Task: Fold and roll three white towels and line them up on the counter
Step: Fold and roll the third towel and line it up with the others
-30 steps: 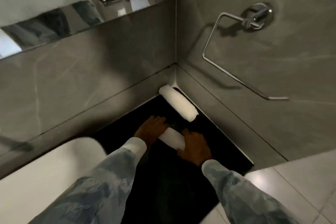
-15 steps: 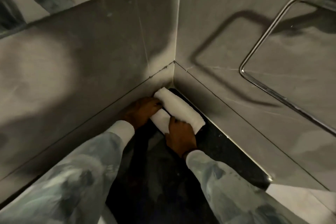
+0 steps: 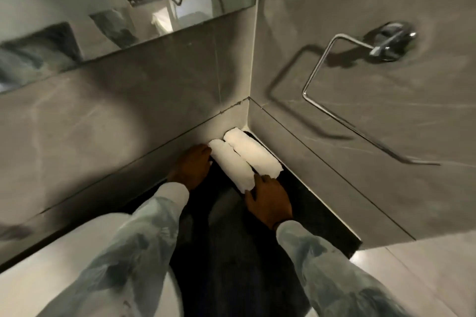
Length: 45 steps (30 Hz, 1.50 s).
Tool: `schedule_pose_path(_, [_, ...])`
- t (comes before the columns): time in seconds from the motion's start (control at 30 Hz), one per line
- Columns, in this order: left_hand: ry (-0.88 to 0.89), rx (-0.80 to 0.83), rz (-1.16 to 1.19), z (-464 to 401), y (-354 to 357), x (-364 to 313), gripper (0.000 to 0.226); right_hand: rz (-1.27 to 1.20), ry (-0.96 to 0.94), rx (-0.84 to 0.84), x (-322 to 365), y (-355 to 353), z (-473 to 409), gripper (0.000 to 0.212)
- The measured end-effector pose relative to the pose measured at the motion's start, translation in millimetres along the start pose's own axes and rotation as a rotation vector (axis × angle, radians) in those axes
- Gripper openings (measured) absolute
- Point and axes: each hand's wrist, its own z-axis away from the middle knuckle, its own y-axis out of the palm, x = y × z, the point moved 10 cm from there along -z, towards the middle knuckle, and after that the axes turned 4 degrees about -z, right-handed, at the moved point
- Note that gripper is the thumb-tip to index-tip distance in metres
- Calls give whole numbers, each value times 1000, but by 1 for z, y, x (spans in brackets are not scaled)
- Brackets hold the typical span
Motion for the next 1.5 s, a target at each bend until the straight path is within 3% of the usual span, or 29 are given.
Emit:
schedule_pose_path(0.1, [-4, -66, -102, 55, -14, -18, 59, 142, -46, -100, 1, -21, 32, 62])
schedule_pose_path(0.23, [-88, -125, -208, 142, -33, -43, 68, 280, -149, -50, 18, -34, 85, 82])
schedule_pose_path(0.63, [-388, -148, -248, 380, -74, 3, 76, 177, -364, -77, 144, -43, 215, 87])
schedule_pose_path(0.97, [-738, -136, -230, 600, -77, 163, 80, 162, -657, 41, 357, 63, 318, 85])
schedule_pose_path(1.27, [-918, -28, -15, 792, -5, 359, 96, 182, -909, 289, 591, 244, 417, 81])
schedule_pose_path(1.43, [-1014, 106, 200, 862, 60, 449, 104, 181, -850, 419, 668, 330, 436, 78])
schedule_pose_path(1.5, [-1029, 140, 217, 874, 77, 478, 96, 204, -823, 490, 686, 363, 434, 78])
